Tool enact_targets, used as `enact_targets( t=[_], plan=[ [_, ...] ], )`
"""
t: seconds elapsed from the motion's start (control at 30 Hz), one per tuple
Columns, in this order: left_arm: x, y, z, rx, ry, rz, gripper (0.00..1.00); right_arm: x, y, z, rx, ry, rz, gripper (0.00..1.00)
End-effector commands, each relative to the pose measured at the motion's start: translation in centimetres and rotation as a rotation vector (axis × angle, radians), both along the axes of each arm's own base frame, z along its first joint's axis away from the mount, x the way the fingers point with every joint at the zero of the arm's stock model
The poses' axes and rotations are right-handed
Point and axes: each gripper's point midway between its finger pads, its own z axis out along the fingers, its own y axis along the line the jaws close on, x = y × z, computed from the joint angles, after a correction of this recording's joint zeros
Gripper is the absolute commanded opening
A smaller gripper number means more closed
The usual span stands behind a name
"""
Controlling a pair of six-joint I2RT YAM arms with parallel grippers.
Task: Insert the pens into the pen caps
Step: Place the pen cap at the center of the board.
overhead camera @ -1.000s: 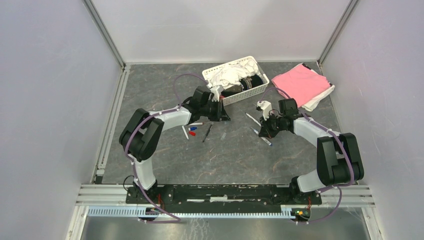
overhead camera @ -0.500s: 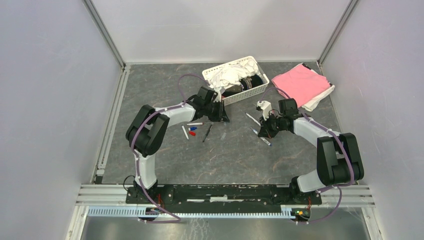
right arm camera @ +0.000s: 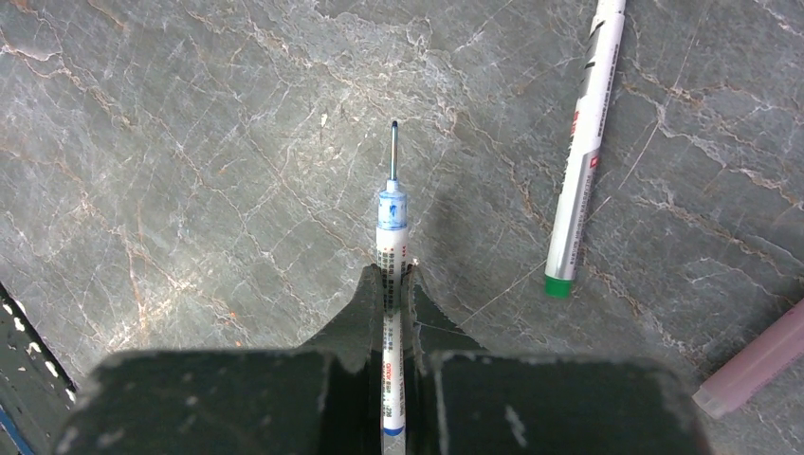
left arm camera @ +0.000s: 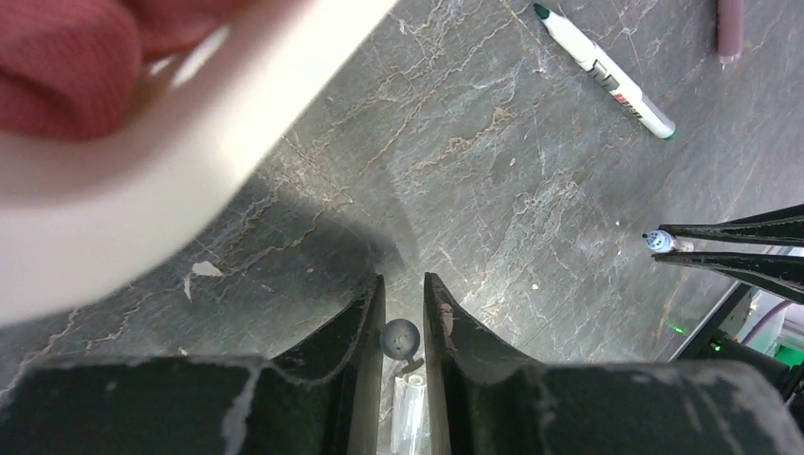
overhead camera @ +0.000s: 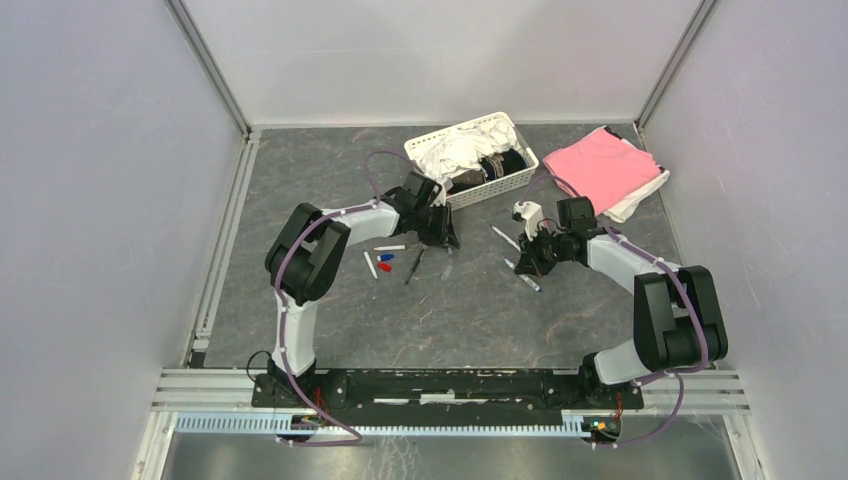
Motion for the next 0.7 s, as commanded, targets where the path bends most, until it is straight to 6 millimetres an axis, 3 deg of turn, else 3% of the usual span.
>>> enact_targets(
  t=[0.0, 0.13, 0.4, 0.67],
  plan=[
    [1.4, 0.3, 0.4, 0.054, -0.057, -0.005, 0.31, 0.9, 0.5, 0.7, 0.028, -0.030, 0.010, 0.00],
    [2.3, 1.0, 1.5, 0.087, -0.095, 0.042, 0.43, 0.9, 0.5, 0.8, 0.031, -0.032, 0.010, 0.00],
    [2.8, 2.4, 4.0, 0.127, -0.163, 0.079, 0.43, 0.8, 0.6, 1.0, 0.040, -0.036, 0.016, 0.00],
    [-0.1, 2.9, 5.4, 0.091, -0.147, 0.033, 0.39, 0.6, 0.8, 1.1, 0.053, -0.032, 0.022, 0.00]
  ],
)
